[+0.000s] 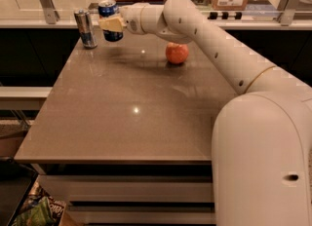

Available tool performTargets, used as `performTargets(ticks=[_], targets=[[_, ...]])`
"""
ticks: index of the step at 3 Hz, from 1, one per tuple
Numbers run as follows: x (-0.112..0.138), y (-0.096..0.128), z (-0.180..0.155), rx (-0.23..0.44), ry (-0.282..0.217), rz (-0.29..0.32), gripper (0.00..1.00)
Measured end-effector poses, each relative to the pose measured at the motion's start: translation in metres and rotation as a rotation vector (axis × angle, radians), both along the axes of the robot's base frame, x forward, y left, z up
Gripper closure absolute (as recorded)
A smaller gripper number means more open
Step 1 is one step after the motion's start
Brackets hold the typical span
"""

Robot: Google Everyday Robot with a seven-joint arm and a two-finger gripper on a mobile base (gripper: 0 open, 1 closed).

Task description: Move pepsi can near redbull can

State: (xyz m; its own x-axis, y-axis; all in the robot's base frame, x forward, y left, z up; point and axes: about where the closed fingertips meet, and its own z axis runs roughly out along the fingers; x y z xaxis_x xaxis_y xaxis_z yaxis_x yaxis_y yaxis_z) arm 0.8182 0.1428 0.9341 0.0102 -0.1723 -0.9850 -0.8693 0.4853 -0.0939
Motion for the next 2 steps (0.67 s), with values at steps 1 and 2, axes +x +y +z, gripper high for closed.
performTargets(ticks=[1, 2], targets=[[0.0064, 0.016, -0.0316, 0.012, 0.049, 0.008, 1.0], [0.0067, 0.016, -0.0324, 0.012, 0.05, 0.008, 1.0]])
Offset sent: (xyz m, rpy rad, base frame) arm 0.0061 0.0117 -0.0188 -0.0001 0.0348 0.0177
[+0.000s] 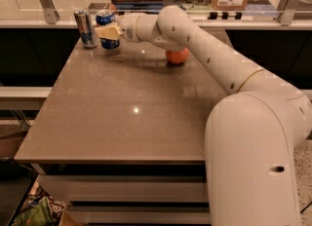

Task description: Move pepsi can near redbull can

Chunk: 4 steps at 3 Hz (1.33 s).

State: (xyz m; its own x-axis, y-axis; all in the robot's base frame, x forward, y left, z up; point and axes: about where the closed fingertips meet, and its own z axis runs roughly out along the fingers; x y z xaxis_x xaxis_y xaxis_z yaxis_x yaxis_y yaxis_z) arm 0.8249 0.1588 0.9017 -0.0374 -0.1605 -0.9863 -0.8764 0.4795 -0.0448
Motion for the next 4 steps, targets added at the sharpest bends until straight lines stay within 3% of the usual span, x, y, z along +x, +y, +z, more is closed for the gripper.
performTargets(ticks=[1, 2, 4], targets=[[0.003, -0.001, -0.009, 0.001, 0.012, -0.002, 0.95], [0.007, 0.0, -0.017, 0.006, 0.022, 0.0, 1.0], [0.009, 0.001, -0.023, 0.02, 0.027, -0.007, 0.59]])
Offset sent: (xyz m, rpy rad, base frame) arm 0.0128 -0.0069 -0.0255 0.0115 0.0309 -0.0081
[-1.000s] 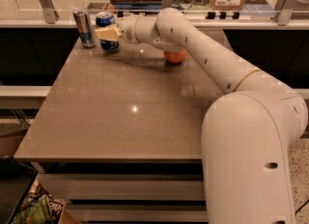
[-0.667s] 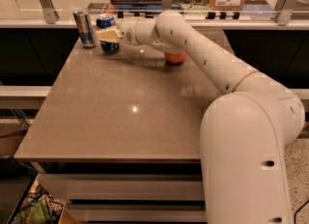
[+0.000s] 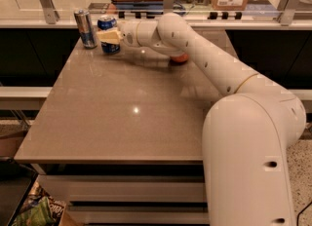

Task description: Move pepsi can near redbull can

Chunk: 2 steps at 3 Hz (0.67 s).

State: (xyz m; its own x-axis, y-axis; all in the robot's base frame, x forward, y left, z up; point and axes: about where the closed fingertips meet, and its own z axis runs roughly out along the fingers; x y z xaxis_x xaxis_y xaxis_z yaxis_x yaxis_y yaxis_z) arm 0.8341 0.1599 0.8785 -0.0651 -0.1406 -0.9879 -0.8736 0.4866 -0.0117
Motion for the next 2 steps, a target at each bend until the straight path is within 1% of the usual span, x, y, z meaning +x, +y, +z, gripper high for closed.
performTargets(ticks=[2], targets=[[-0.0015, 0.0063, -0.0017, 0.001, 0.003, 0.008, 0.13]])
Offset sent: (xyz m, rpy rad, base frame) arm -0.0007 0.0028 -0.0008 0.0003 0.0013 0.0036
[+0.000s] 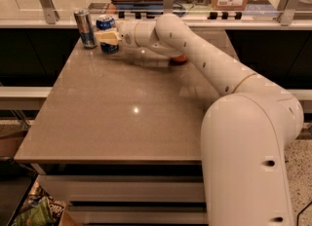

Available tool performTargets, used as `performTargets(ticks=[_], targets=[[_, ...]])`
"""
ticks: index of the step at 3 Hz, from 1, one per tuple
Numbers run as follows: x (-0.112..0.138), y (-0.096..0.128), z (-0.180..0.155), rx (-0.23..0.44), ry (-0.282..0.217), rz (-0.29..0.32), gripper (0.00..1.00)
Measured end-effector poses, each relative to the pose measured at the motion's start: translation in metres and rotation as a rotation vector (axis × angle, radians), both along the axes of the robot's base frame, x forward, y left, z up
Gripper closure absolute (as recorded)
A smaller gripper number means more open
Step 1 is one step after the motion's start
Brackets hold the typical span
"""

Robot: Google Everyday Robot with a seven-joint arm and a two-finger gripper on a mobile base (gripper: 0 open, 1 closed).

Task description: Move pepsi can near redbull can

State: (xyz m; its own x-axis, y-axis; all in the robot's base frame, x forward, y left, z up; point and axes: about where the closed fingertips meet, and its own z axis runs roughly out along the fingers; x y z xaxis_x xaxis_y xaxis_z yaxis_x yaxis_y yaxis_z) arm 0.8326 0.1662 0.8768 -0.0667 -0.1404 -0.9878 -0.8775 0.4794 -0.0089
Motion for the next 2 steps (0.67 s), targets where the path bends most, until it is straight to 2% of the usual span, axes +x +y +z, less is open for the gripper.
performTargets(ticks=[1, 2], targets=[[-0.0008, 0.0032, -0.0009, 0.0, 0.001, 0.004, 0.0], [-0.0008, 0.0034, -0.0009, 0.0, 0.001, 0.004, 0.0]])
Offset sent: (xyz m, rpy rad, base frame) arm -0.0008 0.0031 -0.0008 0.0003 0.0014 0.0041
